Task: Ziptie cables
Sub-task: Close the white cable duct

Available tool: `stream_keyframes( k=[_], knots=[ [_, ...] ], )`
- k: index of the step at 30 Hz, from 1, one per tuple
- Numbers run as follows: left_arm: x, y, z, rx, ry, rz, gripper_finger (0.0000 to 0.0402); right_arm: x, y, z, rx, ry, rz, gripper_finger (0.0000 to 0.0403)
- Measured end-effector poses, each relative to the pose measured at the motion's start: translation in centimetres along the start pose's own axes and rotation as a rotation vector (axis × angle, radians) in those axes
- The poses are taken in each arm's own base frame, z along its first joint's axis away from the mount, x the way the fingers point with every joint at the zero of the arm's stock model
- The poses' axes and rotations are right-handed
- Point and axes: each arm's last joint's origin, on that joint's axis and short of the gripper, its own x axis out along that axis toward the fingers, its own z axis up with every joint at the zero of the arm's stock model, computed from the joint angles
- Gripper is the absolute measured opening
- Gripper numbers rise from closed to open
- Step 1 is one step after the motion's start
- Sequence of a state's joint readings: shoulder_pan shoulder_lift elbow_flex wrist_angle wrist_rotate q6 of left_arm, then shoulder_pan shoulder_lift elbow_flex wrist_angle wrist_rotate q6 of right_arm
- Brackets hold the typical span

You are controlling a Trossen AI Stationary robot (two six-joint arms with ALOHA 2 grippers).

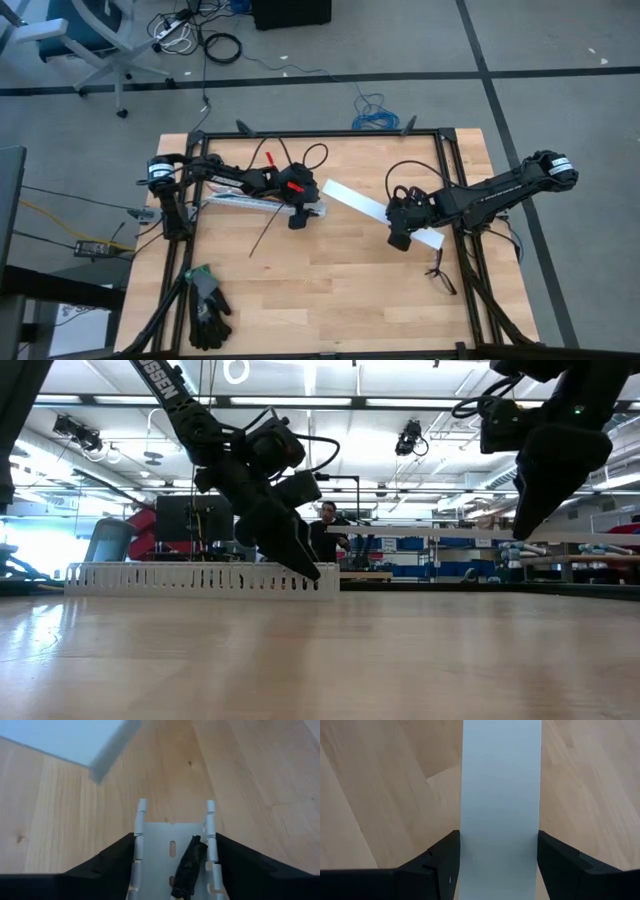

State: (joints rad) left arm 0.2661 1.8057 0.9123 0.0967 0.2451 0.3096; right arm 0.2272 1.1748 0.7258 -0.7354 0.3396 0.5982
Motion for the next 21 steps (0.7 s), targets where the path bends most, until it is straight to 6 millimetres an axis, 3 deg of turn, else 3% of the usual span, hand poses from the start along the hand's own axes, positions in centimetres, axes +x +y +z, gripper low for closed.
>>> stream_keyframes(
  k=[6, 21],
  knots=[
    [-0.08, -0.01, -0.16, 0.024, 0.022, -0.008, 0.0236, -0.01, 0.26, 0.11, -0.039, 0.009, 0.057, 0.0217],
    [-0.15, -0.13, -0.5, 0.062, 0.062, -0.021, 0.0233, 0.23, 0.1, 0.67, -0.059, 0.05, 0.189, 0.0216]
  ],
)
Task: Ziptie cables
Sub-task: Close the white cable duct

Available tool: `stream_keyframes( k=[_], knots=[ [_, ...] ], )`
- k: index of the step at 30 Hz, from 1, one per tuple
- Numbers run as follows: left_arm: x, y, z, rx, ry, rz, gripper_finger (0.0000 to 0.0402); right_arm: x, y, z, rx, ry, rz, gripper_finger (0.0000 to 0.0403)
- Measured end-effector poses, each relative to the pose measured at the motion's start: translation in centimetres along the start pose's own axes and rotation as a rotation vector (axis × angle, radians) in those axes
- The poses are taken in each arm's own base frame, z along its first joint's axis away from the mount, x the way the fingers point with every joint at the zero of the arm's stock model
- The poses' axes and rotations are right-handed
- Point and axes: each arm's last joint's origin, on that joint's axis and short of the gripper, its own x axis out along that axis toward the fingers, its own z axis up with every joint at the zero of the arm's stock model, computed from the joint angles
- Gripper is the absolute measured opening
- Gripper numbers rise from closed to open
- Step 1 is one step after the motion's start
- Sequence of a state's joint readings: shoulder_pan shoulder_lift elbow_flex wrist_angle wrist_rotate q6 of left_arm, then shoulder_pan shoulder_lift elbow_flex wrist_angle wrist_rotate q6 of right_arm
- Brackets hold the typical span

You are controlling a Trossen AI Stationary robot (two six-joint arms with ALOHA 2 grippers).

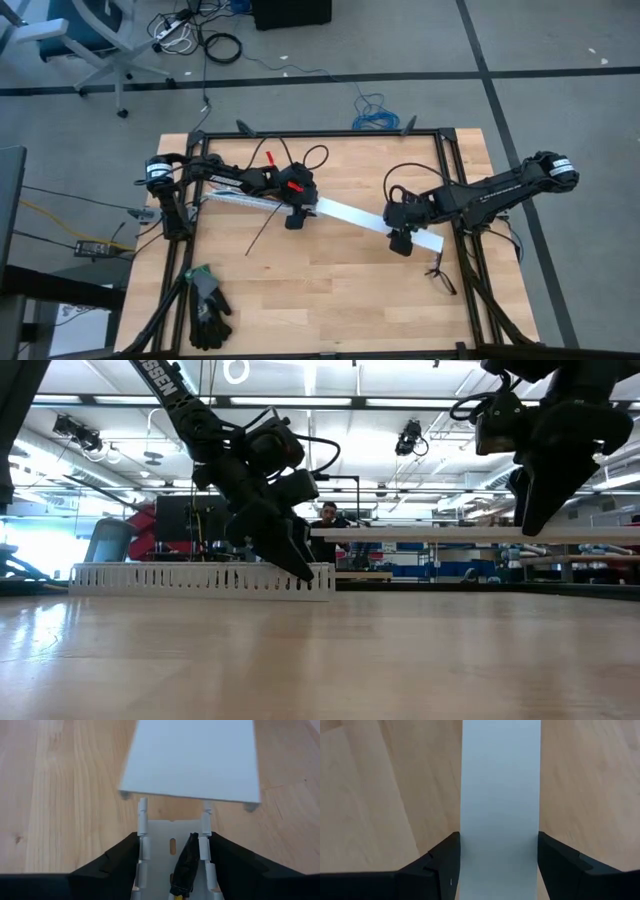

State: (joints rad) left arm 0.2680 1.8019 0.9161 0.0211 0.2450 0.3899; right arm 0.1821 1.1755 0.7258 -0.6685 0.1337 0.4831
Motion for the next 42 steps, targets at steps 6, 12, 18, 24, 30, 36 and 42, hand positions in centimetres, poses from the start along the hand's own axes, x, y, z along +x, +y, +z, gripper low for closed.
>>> stream_keyframes(
  k=[6, 12, 18, 24, 30, 36, 42],
  knots=[
    [0.0, 0.0, -0.1, -0.001, 0.004, 0.001, 0.0233, 0.1, -0.4, 0.0, -0.015, 0.026, 0.013, 0.0216],
    [0.0, 0.0, -0.1, -0.001, 0.006, 0.002, 0.0233, 0.1, -1.1, 0.1, -0.014, 0.045, -0.012, 0.0216],
    [0.0, 0.1, 0.3, -0.002, 0.004, 0.003, 0.0233, 1.3, -1.9, -0.5, -0.007, 0.056, 0.015, 0.0216],
    [0.0, 0.1, 0.3, -0.002, 0.007, 0.002, 0.0233, 1.8, -1.8, -0.6, -0.036, 0.013, 0.036, 0.0216],
    [0.0, 0.1, 0.3, -0.002, 0.007, 0.003, 0.0233, 2.6, -2.2, -1.0, -0.049, 0.052, 0.014, 0.0216],
    [0.0, 0.1, 0.3, -0.003, 0.006, 0.003, 0.0233, 4.6, -2.3, -1.1, -0.07, 0.139, 0.007, 0.0217],
    [0.0, 0.1, 0.3, -0.003, 0.006, 0.003, 0.0233, 5.0, -2.2, -0.9, -0.098, 0.118, -0.011, 0.0217]
  ],
)
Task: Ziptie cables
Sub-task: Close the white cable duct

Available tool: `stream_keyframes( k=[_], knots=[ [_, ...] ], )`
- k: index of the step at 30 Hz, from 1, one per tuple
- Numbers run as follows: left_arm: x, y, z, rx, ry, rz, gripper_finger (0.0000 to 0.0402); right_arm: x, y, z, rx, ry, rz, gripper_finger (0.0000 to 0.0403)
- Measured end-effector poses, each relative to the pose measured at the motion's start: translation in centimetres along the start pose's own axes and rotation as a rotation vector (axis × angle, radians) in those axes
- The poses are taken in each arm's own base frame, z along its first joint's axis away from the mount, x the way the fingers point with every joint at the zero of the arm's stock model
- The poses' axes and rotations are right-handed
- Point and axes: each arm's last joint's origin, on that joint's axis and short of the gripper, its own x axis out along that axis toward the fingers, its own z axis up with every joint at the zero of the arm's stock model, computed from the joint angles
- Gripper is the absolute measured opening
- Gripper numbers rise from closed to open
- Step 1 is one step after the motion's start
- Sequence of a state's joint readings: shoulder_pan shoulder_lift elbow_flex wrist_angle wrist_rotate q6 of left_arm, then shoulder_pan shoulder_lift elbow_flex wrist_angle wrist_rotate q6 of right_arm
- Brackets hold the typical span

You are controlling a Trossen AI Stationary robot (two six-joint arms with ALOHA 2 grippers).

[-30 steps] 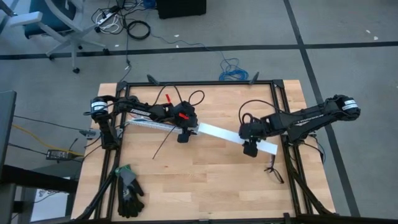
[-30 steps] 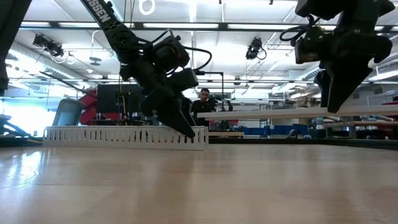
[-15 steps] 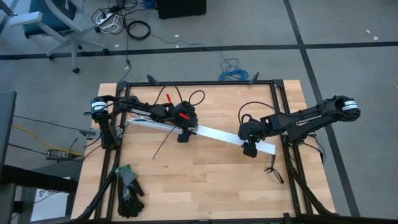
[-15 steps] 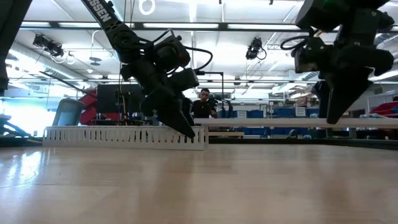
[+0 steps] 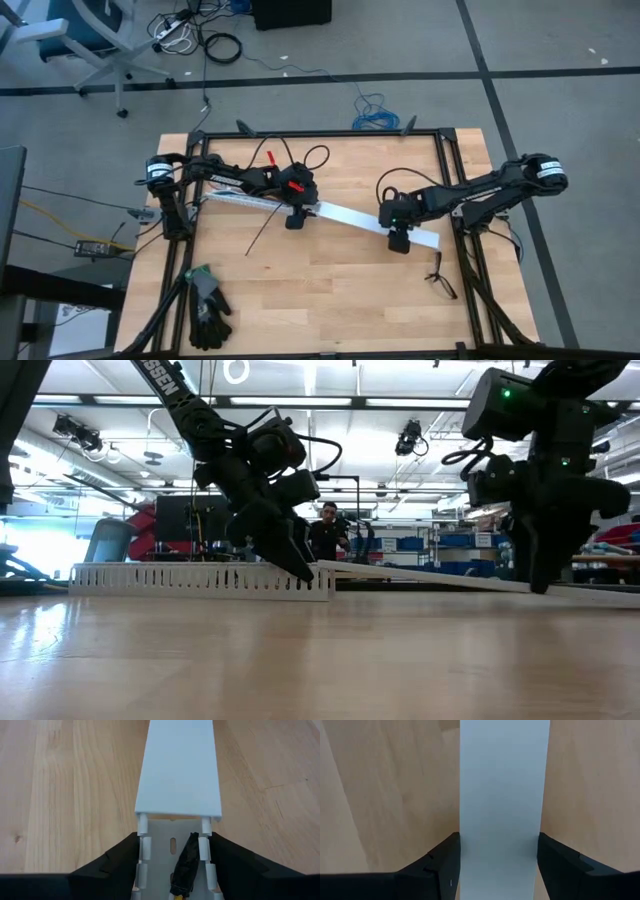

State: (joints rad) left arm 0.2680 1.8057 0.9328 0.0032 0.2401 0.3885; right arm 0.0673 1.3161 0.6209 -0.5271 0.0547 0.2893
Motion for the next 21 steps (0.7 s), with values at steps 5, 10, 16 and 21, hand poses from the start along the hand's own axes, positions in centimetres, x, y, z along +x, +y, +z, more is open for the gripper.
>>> stream_keyframes(
  k=[5, 10, 16, 21],
  knots=[
    [0.0, 0.0, 0.0, 0.0, 0.001, 0.0, 0.0233, -0.5, -0.1, 0.1, -0.025, -0.036, -0.008, 0.0218],
    [0.0, 0.0, 0.0, 0.0, 0.001, 0.0, 0.0233, -0.5, -0.3, 0.1, -0.074, -0.038, -0.032, 0.0218],
    [0.0, 0.0, 0.0, 0.0, 0.001, 0.0, 0.0233, -0.5, -0.9, 0.4, -0.076, -0.042, -0.026, 0.0223],
    [0.0, 0.0, 0.0, 0.0, 0.001, 0.0, 0.0233, -0.5, -1.1, 0.5, -0.077, -0.044, -0.003, 0.023]
  ],
)
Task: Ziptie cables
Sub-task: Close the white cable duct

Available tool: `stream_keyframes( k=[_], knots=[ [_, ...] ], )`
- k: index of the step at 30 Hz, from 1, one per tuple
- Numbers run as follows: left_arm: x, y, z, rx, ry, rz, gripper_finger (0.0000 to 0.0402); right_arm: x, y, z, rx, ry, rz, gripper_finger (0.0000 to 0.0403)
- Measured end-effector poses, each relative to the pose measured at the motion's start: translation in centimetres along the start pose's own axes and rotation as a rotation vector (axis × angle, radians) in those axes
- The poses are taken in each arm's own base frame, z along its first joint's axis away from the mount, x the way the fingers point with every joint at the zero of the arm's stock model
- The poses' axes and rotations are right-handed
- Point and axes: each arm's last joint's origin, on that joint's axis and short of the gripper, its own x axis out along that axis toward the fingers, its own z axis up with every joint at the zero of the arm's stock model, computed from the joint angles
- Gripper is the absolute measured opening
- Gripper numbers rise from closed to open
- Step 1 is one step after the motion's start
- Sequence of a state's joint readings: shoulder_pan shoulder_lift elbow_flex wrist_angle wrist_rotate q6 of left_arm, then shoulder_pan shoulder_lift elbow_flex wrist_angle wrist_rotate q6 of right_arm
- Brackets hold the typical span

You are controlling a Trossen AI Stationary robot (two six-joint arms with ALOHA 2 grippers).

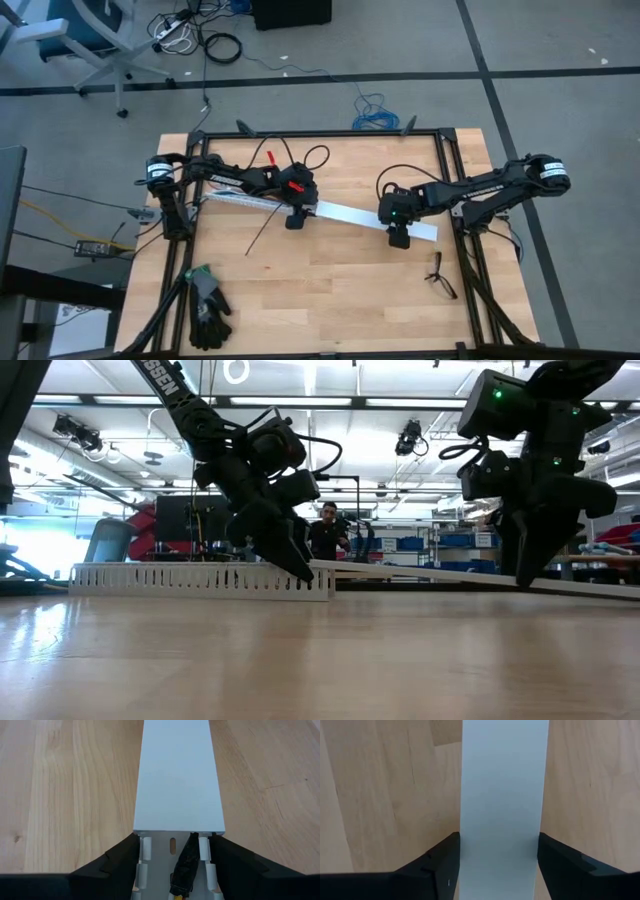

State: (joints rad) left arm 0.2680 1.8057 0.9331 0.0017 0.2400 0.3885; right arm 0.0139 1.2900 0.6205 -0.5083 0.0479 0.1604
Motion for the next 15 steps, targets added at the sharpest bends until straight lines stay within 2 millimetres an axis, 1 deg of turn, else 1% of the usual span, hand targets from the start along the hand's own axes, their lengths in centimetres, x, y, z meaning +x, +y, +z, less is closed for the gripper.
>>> stream_keyframes(
  k=[15],
  knots=[
    [0.0, 0.0, 0.0, -0.003, 0.0, 0.0, 0.0233, -0.01, 0.07, 0.25, -0.024, -0.026, 0.01, 0.0272]
  ],
)
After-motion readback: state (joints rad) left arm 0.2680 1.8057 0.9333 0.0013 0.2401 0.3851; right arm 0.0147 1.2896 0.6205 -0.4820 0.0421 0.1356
